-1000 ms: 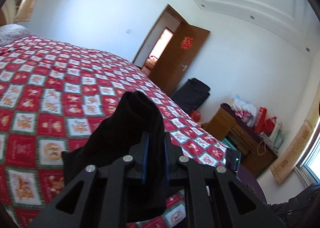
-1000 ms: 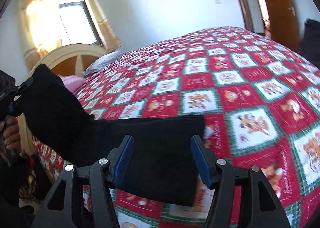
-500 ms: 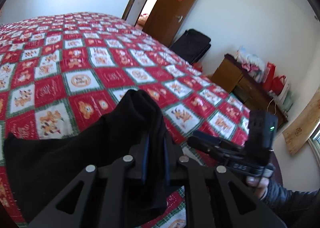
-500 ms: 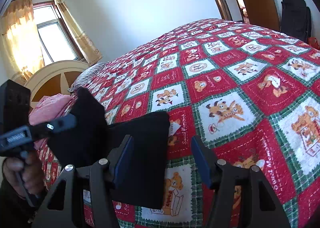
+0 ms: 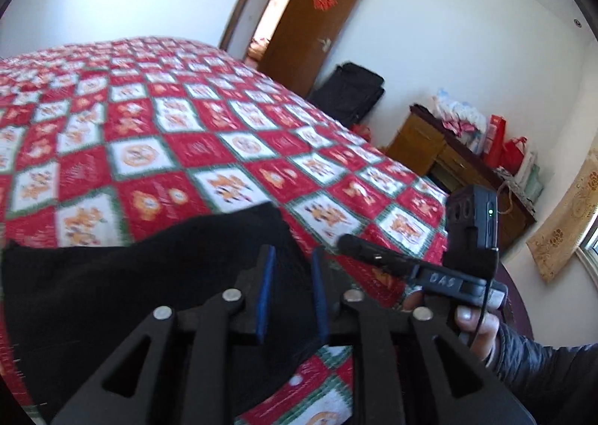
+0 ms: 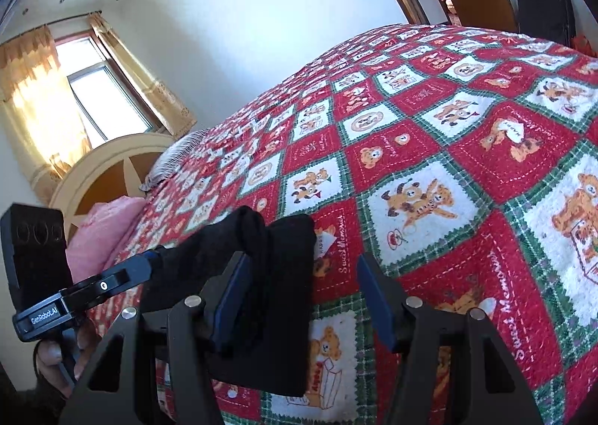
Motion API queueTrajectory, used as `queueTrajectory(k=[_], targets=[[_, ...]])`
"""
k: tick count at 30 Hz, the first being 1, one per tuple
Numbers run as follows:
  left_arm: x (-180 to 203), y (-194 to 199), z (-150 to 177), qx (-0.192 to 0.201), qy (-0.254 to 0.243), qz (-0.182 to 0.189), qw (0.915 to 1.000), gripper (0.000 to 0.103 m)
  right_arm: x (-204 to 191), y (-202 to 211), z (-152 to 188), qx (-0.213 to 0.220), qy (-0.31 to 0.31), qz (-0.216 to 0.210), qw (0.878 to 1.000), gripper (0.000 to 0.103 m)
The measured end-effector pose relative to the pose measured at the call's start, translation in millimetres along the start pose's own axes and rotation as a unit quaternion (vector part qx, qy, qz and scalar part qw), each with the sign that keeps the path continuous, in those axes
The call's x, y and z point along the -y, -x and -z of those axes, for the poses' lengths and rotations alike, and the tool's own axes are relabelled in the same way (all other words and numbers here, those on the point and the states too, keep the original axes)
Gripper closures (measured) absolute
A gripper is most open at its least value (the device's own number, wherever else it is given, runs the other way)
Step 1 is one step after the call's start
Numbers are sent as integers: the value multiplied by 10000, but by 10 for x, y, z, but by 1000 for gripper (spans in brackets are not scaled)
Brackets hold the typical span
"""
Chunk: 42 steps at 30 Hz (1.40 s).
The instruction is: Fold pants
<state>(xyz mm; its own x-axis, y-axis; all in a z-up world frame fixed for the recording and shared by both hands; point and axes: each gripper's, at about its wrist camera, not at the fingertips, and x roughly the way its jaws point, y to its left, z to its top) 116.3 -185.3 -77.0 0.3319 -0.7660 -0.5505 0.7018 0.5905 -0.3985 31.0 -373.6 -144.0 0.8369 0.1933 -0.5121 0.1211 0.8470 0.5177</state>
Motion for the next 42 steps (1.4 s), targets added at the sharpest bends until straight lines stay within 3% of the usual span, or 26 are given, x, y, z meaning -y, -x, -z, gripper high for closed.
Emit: queueTrajectory(k=[1,3,7,13,16,20,21,22,28,34,41,42], targets=[[-51,52,19,86,-1,-150,9998,50,-10,-9,-6,-13,-22,-34,10000,42],[-178,177,77,272,-30,-675,9973,35,-40,-10,-3,-76,-115,-153,9998,42],[-415,279,210,334,-73,-1453,9888,35,-207,-78,-24,-307,-177,-333,9988,42],[-722,321,341,320,181,-2001,9791,34,-423,-359,-18,-779,32,-151,9968,44],[-830,318,385,277,317,-2020,9785,34,-492,-470,31,-957,198,-16,9952,57],[-897,284,423,222,415,-2042,9778,34,-602,-574,109,-1163,535,135,9917,66],[-898,273,430,205,417,-2052,9776,34,-620,-588,119,-1168,617,202,9910,79],[-891,269,428,199,402,-2059,9775,34,-631,-576,119,-1137,692,241,9908,87],[-913,330,410,257,442,-2094,9765,32,-810,-201,34,-529,1078,235,9925,90],[-993,198,480,48,409,-2236,9738,29,-389,-388,73,-996,480,540,9924,89],[-1015,210,494,80,432,-2178,9750,29,-225,-395,70,-1087,122,348,9934,87],[-1015,211,494,80,430,-2182,9749,29,-230,-375,57,-1061,115,362,9936,83]])
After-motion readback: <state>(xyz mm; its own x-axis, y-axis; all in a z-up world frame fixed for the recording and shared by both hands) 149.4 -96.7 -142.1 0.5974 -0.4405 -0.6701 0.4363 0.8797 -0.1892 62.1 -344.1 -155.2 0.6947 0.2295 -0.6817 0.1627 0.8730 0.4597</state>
